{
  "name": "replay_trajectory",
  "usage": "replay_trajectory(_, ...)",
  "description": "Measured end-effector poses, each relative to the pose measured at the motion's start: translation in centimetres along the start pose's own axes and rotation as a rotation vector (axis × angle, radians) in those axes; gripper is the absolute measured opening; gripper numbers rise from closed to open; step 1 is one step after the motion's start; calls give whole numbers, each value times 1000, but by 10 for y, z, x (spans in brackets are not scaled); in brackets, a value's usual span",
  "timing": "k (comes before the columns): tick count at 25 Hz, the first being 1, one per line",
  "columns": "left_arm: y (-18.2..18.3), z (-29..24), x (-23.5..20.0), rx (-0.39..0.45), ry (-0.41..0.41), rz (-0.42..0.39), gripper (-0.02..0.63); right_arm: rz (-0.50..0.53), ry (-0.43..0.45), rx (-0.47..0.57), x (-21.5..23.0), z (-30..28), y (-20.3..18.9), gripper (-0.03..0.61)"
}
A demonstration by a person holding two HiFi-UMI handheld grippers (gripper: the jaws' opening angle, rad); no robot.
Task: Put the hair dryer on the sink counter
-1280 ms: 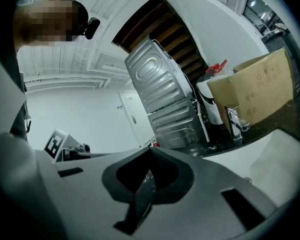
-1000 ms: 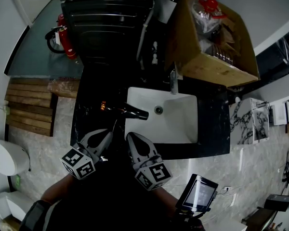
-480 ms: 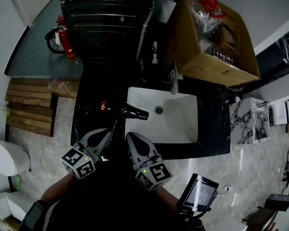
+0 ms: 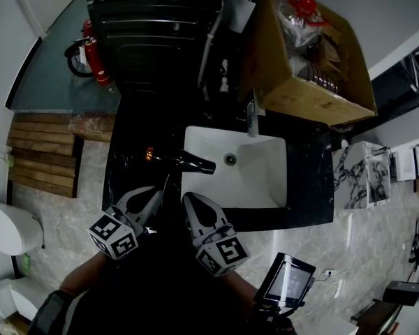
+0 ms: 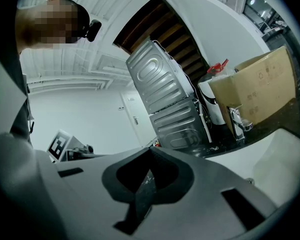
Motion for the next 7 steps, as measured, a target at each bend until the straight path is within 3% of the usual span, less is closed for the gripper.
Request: replay_trajectory(7, 3, -1, 2, -3, 1, 4, 3, -1, 0, -5, -1, 0, 0, -5)
Point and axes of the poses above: the fingertips, and each gripper's own axes: z backward along the fingers, x to its right, y out of its top, the point moved 3 cm from there along z, backward along the fingers, and after that the axes turned 9 degrees about z, right-handed, at the moved point
